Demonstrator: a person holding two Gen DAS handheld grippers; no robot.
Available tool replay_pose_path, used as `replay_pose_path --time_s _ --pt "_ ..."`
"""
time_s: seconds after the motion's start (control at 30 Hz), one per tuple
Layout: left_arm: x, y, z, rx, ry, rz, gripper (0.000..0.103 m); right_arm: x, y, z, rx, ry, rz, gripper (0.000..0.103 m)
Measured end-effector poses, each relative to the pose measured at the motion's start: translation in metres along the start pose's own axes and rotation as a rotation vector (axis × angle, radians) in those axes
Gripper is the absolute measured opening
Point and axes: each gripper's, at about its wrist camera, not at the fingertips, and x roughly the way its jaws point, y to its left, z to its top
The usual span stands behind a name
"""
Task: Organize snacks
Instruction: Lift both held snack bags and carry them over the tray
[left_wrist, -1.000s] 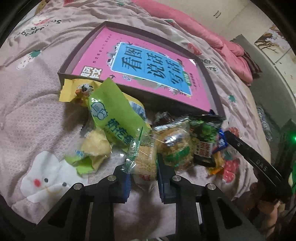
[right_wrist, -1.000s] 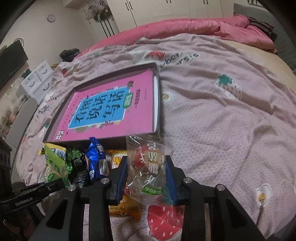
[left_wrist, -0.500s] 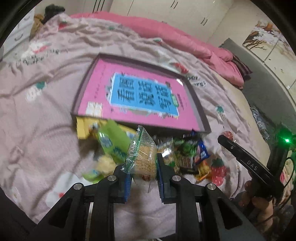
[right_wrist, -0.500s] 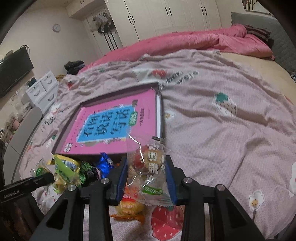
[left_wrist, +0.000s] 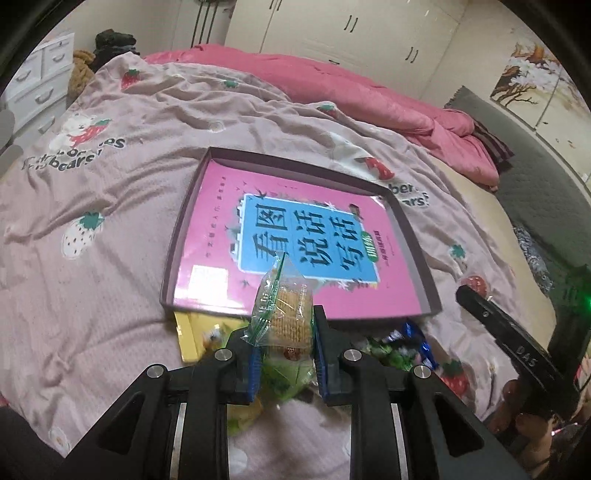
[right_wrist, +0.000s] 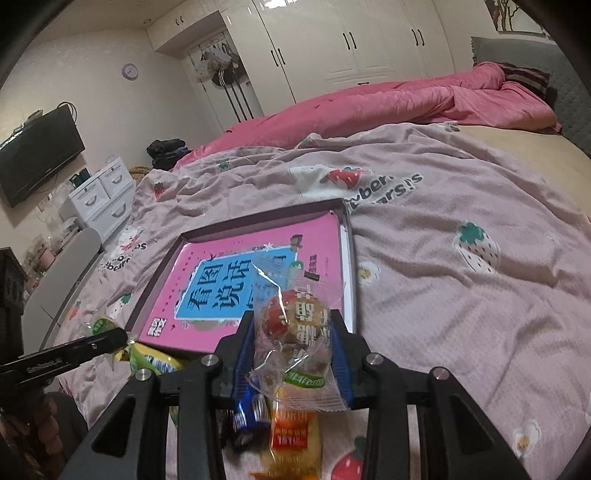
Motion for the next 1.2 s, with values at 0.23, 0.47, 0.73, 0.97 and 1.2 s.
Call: replay_pose_path --time_s 0.23,0.47,0.73,0.97,1.2 --pt "0.022 0.009 0.016 -0.006 0.005 0.028 0.024 0.016 -0.002 0.006 0.002 0.010 0.002 0.038" --pt "0.037 0.015 0.027 -0.003 0.010 0.045 0.024 0.034 0.000 0.011 -0.013 0.025 0.004 0.038" --pt "0.057 0.019 0.036 0.003 0.043 0.031 0.024 0.048 -0.003 0.013 0.000 0.050 0.013 0.038" --pt "0.071 0.012 0.036 0.025 0.057 0.008 0.024 0.067 -0.004 0.011 -0.015 0.097 -0.025 0.038" --pt "0.081 0.013 0.036 0.022 0.075 -0.005 0.024 0.080 -0.004 0.003 -0.032 0.147 -0.066 0.039"
